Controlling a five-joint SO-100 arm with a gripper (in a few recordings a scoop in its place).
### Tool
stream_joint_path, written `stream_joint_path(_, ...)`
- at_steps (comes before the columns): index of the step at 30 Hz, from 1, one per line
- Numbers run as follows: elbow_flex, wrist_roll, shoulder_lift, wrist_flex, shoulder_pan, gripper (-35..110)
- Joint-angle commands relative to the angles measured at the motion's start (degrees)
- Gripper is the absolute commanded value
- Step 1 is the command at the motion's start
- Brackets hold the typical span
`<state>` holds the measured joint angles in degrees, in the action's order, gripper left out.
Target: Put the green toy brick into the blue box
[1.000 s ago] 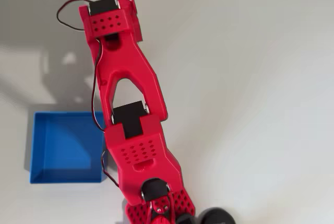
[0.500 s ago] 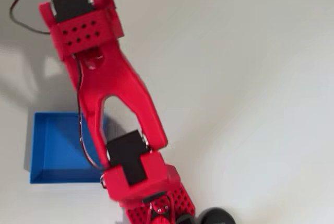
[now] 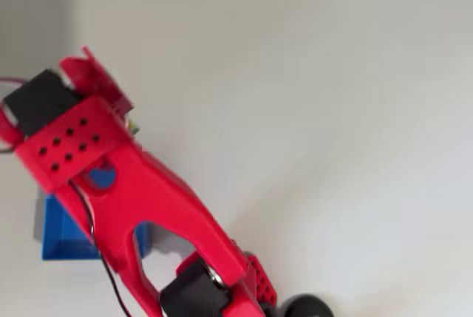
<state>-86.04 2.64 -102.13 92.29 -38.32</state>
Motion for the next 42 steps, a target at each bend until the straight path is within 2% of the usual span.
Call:
stream_joint_path(1,-0.9,-2.8,-6.1,2.2,-6.8,0)
stream_joint_path(8,-0.8,-9.9,-5.8,2.8,-14.8,0)
stream_joint_path(15,-1.0,-13.5,-5.4,2.6,-17.6,0)
stream_joint_path(30,5.1,-13.4,10.5,2.4,-18.5,0)
stream_joint_path(42,6.5,-7.6,14.7,2.4,-19.3,3)
